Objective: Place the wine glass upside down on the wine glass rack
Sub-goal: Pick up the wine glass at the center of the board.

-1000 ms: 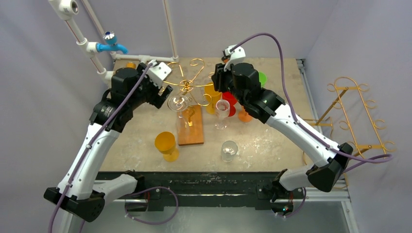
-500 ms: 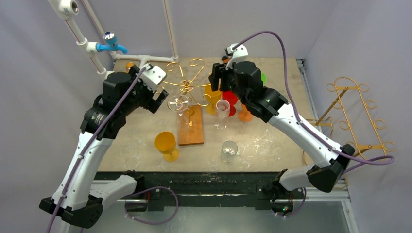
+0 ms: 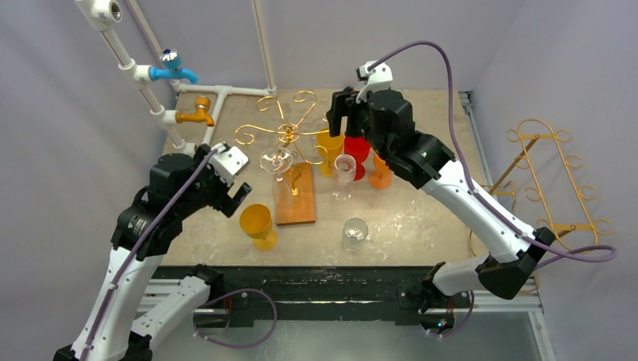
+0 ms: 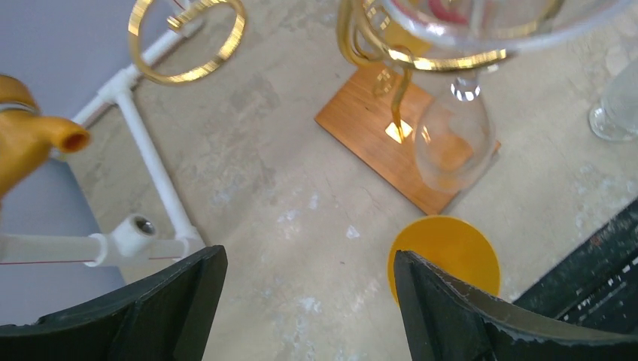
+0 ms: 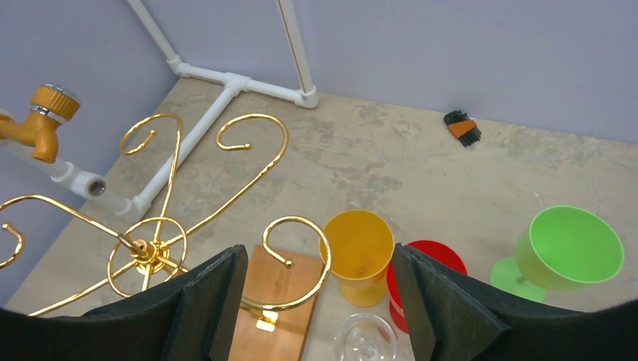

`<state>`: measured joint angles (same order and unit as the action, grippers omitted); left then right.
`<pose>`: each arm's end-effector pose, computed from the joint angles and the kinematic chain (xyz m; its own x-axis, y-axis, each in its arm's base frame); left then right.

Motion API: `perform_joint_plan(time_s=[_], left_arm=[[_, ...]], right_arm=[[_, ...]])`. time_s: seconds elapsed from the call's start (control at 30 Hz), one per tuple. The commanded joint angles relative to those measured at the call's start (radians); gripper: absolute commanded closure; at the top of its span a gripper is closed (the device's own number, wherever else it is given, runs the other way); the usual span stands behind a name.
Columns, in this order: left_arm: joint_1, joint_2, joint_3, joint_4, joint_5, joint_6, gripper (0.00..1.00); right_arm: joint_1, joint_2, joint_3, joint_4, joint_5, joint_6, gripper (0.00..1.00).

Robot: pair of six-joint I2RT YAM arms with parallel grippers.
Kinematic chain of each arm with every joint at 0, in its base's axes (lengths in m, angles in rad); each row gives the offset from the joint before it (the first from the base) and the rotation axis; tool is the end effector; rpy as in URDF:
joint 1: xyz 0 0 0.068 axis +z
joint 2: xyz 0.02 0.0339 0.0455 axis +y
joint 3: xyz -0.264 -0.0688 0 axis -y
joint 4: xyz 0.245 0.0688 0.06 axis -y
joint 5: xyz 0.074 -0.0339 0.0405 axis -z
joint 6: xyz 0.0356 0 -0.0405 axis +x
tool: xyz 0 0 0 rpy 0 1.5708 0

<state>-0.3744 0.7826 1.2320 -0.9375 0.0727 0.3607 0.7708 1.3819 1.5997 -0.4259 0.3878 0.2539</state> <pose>0.1146 -0.0478 0.4088 -0.2586 0.4798 -0.8384 0.5512 0.7861 0.2798 0.2255 0.2003 0.4622 -0.2388 0.0922 -0.9667 -0.3302 0.9285 0.1701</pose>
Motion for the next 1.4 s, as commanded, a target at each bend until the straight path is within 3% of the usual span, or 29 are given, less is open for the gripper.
perform_joint_plan(time_s=[0.0,0.4,0.63,0.8,1.0,1.13,1.37], left_arm=[[0.0,-0.025,-0.109,-0.108,0.011,-0.011,0.13],[0.0,-0.019,-0.338,-0.037,0.04,0.115,0.15],[0.0,0.01,-0.395,0.003,0.033,0.187,0.19],[0.0,0.03,-0.419,0.014,0.017,0.21,0.39],[0.0,0.026,-0.388,-0.05,0.028,0.25,0.76],[0.0,0.014,-0.284,-0.15,0.033,0.273,0.99],[0.0,0.016,0.037,-0.353,0.061,0.382,1.0]], right_arm=[[-0.006,-0.057,0.028,0.001,0.053,0.008,0.2],[-0.007,-0.104,-0.004,0.009,0.099,0.011,0.2],[-0.007,-0.126,-0.029,0.023,0.121,0.007,0.2],[-0.008,-0.118,-0.02,0.028,0.122,-0.007,0.2],[-0.009,-0.098,0.013,0.019,0.108,-0.012,0.21],[-0.01,-0.076,0.049,0.012,0.061,-0.039,0.22],[-0.009,-0.058,0.104,-0.014,0.036,-0.033,0.22]])
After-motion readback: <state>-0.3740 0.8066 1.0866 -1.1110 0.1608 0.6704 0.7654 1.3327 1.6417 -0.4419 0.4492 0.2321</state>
